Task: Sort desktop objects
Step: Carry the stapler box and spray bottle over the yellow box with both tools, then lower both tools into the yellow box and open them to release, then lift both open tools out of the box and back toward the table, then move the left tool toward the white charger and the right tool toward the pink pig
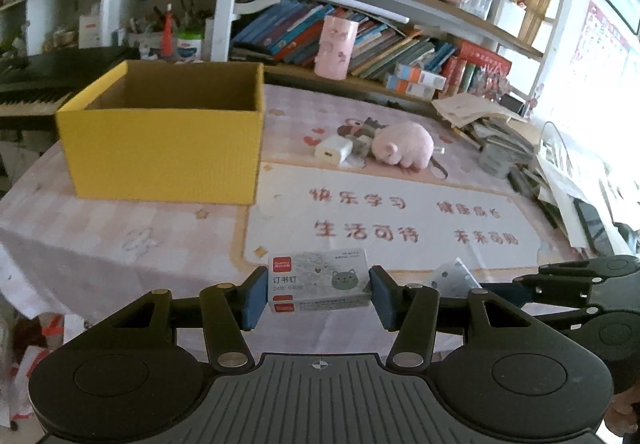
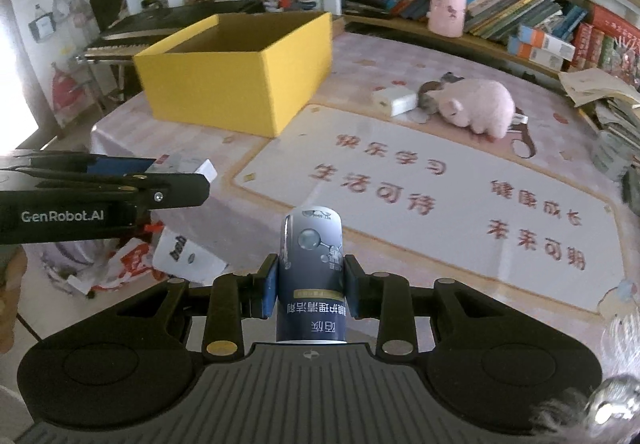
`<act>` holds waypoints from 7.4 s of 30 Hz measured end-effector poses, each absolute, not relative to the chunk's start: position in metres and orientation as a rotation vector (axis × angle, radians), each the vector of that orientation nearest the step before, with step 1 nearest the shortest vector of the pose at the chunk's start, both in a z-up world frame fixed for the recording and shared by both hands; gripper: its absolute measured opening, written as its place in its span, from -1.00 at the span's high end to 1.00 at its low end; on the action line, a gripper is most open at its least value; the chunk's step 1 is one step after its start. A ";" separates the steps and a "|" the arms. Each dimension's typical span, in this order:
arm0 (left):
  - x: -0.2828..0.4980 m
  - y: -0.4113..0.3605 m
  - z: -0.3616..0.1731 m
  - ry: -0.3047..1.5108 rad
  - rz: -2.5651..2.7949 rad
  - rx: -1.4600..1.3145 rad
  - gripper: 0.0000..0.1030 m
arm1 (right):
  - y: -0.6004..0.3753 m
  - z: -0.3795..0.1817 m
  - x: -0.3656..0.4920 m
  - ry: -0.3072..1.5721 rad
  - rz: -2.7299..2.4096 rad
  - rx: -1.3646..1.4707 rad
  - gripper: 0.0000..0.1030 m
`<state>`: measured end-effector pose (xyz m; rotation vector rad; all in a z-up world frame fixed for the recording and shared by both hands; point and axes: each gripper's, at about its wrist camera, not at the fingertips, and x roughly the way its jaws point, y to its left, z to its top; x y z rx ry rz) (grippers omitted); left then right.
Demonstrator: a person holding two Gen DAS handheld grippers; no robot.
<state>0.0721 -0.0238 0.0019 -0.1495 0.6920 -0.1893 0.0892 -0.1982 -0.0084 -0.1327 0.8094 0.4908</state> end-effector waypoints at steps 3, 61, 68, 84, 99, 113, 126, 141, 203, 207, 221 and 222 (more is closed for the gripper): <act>0.060 -0.014 0.002 0.690 -0.176 -0.151 -0.03 | -0.187 -0.009 0.080 0.808 0.506 -0.135 0.42; 0.151 0.075 0.041 0.498 0.064 -0.193 -0.03 | -0.090 0.053 0.226 0.600 0.752 -0.156 0.41; 0.197 0.081 0.052 0.455 0.125 -0.163 -0.03 | -0.081 0.080 0.286 0.479 0.781 -0.116 0.41; 0.275 0.089 0.008 0.647 0.183 -0.031 -0.03 | -0.038 0.021 0.352 0.589 0.903 -0.266 0.41; 0.292 0.089 -0.011 0.760 0.197 0.019 -0.10 | -0.018 -0.009 0.359 0.654 1.008 -0.508 0.41; 0.274 0.085 0.014 0.634 0.227 -0.028 -0.67 | -0.051 0.017 0.357 0.578 0.933 -0.339 0.26; 0.218 0.071 0.048 0.483 0.175 -0.082 -0.74 | -0.118 0.042 0.308 0.503 0.689 -0.180 0.23; 0.130 0.074 0.043 0.494 0.078 -0.136 -0.74 | -0.148 0.028 0.207 0.565 0.488 -0.090 0.22; 0.107 -0.068 -0.011 0.695 -0.457 0.034 -0.75 | -0.256 -0.023 0.067 0.733 -0.010 0.056 -0.02; 0.115 -0.070 -0.015 0.704 -0.469 0.038 -0.75 | -0.258 -0.026 0.069 0.741 -0.025 0.071 -0.02; 0.151 -0.078 -0.021 0.741 -0.436 0.026 -0.75 | -0.269 -0.034 0.116 0.787 0.006 0.064 -0.02; 0.156 -0.081 -0.022 0.742 -0.433 0.025 -0.75 | -0.271 -0.034 0.122 0.789 0.010 0.064 -0.02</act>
